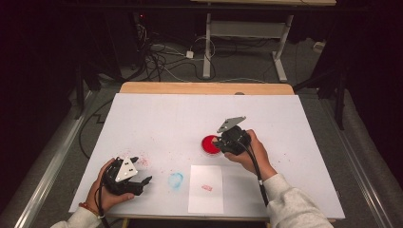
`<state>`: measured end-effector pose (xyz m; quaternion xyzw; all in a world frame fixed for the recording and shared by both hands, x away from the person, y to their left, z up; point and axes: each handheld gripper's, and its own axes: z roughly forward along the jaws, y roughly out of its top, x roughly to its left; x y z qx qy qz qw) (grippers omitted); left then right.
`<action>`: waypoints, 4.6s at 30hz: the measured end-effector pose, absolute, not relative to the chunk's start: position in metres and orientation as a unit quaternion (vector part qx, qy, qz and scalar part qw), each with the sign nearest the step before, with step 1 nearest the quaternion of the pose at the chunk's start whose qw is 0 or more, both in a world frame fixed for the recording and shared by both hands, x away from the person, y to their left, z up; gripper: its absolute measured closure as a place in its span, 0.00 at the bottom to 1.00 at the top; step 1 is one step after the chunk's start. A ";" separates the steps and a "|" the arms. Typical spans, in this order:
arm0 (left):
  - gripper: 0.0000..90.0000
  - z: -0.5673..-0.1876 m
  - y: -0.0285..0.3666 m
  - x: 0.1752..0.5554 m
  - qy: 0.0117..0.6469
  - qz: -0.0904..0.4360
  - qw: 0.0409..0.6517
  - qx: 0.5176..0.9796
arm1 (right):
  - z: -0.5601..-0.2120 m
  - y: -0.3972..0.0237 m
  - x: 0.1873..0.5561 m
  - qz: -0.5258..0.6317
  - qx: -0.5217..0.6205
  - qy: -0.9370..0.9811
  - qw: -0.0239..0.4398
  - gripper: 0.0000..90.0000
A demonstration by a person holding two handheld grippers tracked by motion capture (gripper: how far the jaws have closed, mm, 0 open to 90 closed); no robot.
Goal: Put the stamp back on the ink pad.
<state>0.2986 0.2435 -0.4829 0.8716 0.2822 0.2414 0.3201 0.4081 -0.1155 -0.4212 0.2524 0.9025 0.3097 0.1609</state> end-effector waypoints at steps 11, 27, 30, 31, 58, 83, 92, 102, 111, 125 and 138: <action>0.20 -0.484 0.244 0.299 0.282 0.239 0.319 0.872 | -0.437 -0.102 0.422 0.285 0.261 0.909 0.156 0.85; 0.20 -0.485 0.244 0.300 0.283 0.238 0.317 0.873 | -0.448 -0.095 0.428 0.271 0.272 0.910 0.154 0.83; 0.20 -0.485 0.244 0.300 0.283 0.238 0.317 0.873 | -0.448 -0.096 0.428 0.272 0.276 0.909 0.153 0.82; 0.20 -0.485 0.244 0.300 0.284 0.238 0.317 0.873 | -0.448 -0.096 0.428 0.273 0.277 0.909 0.152 0.82; 0.20 -0.486 0.242 0.300 0.283 0.237 0.314 0.875 | -0.419 -0.116 0.409 0.348 0.281 0.873 0.195 0.62; 0.20 -0.485 0.243 0.300 0.283 0.238 0.314 0.874 | -0.397 -0.130 0.375 0.423 0.272 0.817 0.281 0.29; 0.20 -0.484 0.244 0.299 0.289 0.236 0.316 0.872 | -0.390 -0.137 0.361 0.435 0.257 0.809 0.302 0.27; 0.20 -0.483 0.244 0.299 0.287 0.236 0.317 0.872 | -0.387 -0.145 0.347 0.439 0.250 0.799 0.326 0.26; 0.20 -0.483 0.244 0.299 0.287 0.237 0.318 0.872 | -0.383 -0.153 0.335 0.435 0.244 0.798 0.339 0.26; 0.20 -0.482 0.244 0.298 0.285 0.238 0.317 0.873 | -0.383 -0.173 0.318 0.426 0.241 0.794 0.361 0.26; 0.20 -0.481 0.244 0.298 0.284 0.238 0.317 0.873 | -0.395 -0.191 0.305 0.430 0.235 0.790 0.368 0.25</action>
